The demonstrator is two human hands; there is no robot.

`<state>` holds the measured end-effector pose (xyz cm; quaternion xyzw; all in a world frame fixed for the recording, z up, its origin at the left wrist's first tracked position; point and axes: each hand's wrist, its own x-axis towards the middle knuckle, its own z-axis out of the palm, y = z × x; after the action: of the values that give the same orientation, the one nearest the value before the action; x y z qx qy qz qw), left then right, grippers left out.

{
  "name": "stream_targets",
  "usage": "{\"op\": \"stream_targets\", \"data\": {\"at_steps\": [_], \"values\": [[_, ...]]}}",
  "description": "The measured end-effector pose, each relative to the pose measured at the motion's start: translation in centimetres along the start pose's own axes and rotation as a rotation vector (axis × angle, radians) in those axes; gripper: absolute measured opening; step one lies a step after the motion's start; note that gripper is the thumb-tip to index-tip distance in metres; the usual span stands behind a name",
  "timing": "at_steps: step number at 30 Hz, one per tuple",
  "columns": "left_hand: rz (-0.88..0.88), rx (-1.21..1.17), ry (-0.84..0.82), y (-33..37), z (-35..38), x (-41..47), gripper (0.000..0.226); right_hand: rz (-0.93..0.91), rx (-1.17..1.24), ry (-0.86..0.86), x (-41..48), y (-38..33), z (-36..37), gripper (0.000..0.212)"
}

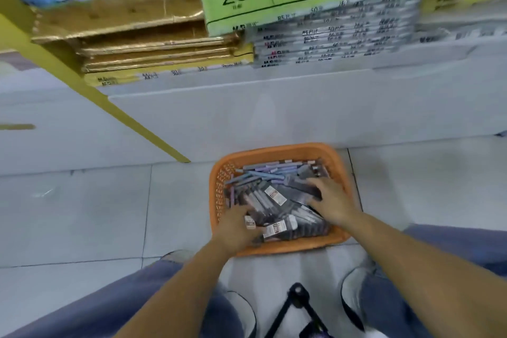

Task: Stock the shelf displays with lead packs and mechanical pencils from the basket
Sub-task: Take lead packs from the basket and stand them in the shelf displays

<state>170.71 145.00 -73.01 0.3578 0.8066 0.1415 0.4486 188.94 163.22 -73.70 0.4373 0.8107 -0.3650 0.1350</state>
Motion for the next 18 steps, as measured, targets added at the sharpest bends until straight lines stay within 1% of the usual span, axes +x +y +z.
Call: {"op": "stream_targets", "data": {"at_steps": [1,3,7,8,10,12,15,18], "values": [[-0.007,0.029,-0.007,-0.1,0.7,0.4,0.046,0.020,-0.007,0.000,0.5,0.2,0.4,0.059],[-0.055,0.019,0.035,-0.1,1.7,1.2,0.060,0.050,-0.033,0.010,1.4,0.5,1.3,0.067],[-0.160,-0.100,0.128,-0.4,2.7,3.0,0.062,0.109,-0.133,0.049,2.9,0.1,3.1,0.077],[-0.185,-0.117,0.151,-0.5,2.8,3.3,0.064,0.125,-0.153,0.044,3.0,-0.1,3.5,0.077],[-0.217,-0.119,0.195,-0.4,3.1,4.0,0.065,0.129,-0.156,0.033,3.1,-0.3,4.1,0.066],[-0.244,-0.103,0.222,0.1,3.2,4.8,0.069,0.088,-0.092,0.031,3.0,-0.1,4.3,0.055],[-0.305,-0.118,0.245,1.0,3.2,6.2,0.079,0.033,0.059,0.015,2.5,0.6,4.3,0.051],[-0.372,-0.213,0.272,1.6,3.4,7.2,0.083,0.061,0.116,0.018,2.3,1.2,4.6,0.041]]}}
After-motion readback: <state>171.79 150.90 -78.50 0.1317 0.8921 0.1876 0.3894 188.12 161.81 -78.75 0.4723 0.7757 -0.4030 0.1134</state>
